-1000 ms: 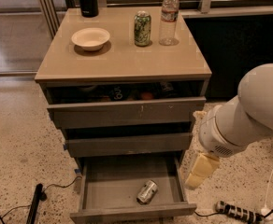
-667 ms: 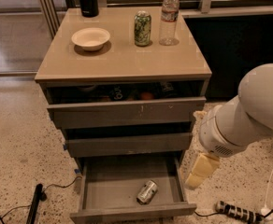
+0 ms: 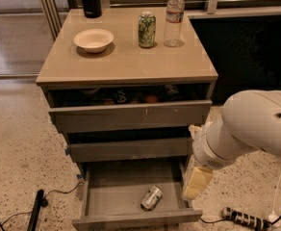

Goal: Pick 7up can from bottom drawer and place on counter

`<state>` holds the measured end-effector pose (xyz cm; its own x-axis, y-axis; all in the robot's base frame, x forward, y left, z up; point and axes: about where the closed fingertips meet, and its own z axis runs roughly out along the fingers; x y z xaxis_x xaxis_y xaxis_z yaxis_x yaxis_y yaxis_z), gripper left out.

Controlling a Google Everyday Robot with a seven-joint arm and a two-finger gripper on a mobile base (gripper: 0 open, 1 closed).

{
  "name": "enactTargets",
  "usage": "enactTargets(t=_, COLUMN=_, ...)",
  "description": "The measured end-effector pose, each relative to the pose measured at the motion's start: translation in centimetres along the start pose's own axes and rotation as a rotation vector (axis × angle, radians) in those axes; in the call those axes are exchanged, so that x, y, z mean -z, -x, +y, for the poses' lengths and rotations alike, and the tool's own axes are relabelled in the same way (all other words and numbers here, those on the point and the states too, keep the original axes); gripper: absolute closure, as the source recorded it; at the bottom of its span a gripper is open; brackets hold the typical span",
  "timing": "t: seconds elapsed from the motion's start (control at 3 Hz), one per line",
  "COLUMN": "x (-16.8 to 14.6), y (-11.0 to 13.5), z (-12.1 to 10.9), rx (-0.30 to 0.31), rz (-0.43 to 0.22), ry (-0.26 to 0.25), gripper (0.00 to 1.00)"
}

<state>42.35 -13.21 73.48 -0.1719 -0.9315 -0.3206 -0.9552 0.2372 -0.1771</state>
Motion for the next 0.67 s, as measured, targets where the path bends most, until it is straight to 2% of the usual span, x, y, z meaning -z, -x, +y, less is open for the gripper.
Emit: enactTargets(t=0.67, x=-7.8, y=-0.9, z=-0.4, rx=0.059, rz=0.003, ry=0.049, gripper=0.0)
